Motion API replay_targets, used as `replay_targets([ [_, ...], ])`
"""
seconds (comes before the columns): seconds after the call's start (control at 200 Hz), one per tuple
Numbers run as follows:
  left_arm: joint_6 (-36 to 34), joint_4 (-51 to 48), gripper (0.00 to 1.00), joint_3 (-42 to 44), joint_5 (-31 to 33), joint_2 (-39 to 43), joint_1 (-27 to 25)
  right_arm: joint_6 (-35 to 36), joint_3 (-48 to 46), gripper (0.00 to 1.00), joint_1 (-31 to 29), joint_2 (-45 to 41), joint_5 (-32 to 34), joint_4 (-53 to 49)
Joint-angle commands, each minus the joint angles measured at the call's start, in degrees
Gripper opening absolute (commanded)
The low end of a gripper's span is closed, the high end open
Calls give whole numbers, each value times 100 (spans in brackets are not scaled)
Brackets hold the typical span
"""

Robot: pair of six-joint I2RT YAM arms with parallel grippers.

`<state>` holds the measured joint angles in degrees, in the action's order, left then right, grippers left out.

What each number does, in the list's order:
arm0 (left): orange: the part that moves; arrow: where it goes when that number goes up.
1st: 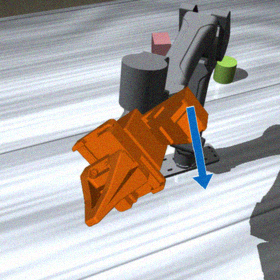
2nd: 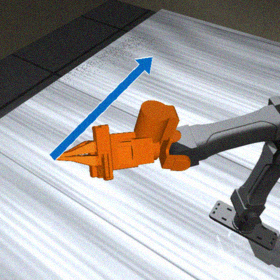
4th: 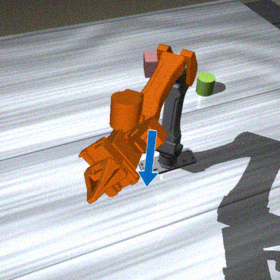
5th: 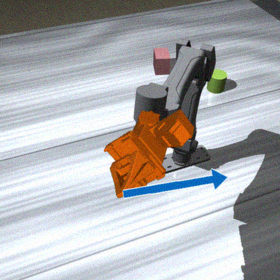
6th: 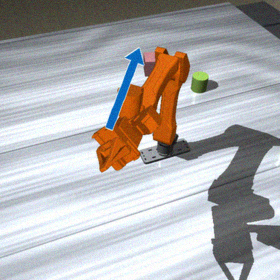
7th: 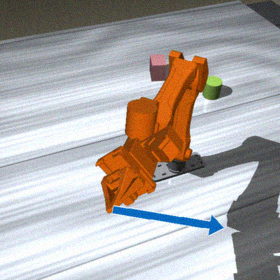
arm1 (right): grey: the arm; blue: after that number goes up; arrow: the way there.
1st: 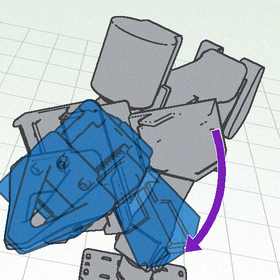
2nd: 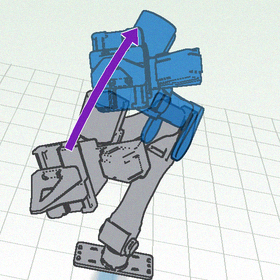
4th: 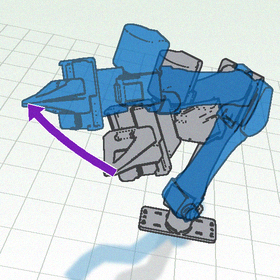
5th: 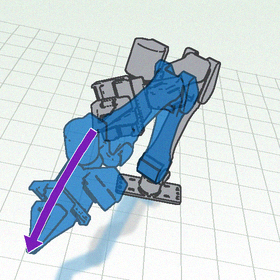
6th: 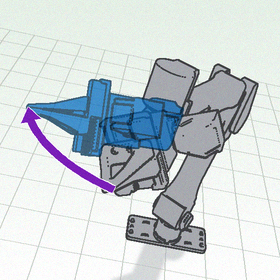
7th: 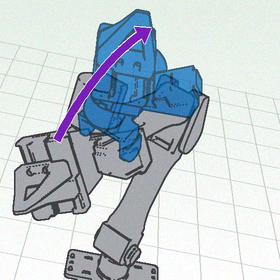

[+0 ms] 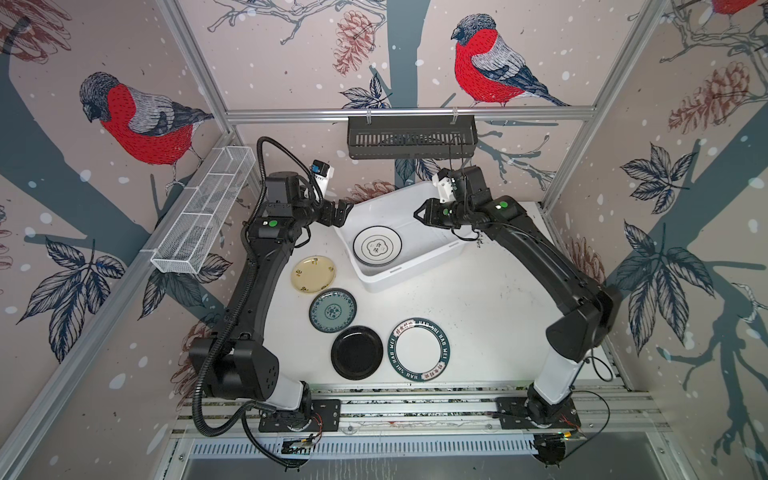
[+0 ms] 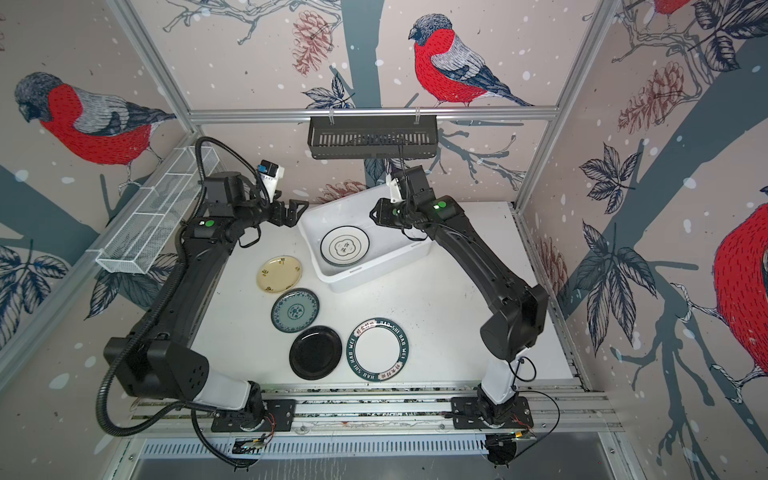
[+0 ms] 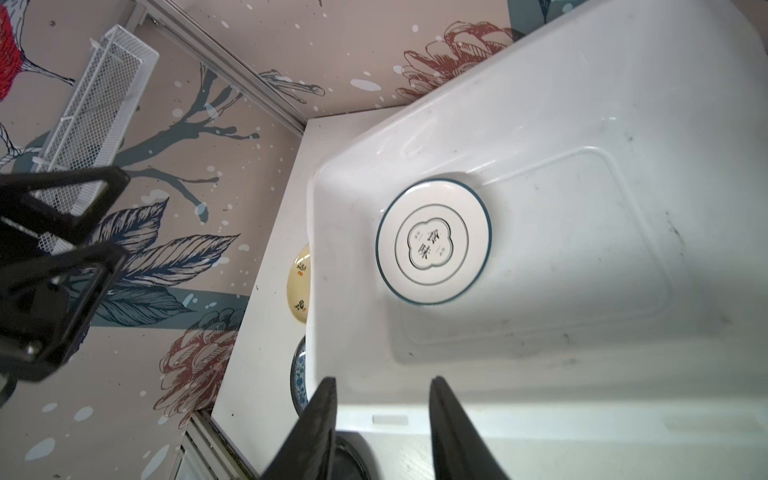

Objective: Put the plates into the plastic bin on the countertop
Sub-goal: 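Move the right gripper toward the green-rimmed plate on the table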

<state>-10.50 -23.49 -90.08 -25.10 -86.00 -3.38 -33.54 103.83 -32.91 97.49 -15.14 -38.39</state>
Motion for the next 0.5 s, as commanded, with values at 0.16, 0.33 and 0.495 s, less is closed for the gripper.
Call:
replay_targets([
  [0.16, -41, -124, 97, -213, -51, -106, -13, -768, -2547, 43, 48, -2339, 553, 411],
  [0.33, 46, -193, 97, -267, -39, -128, -99, -1146, -3748, 45, 150, -3572, 635, 299],
  [0.495, 31, -288, 97, -234, 14, -69, -163, -1467, -4763, 49, 231, -4396, 320, 326],
])
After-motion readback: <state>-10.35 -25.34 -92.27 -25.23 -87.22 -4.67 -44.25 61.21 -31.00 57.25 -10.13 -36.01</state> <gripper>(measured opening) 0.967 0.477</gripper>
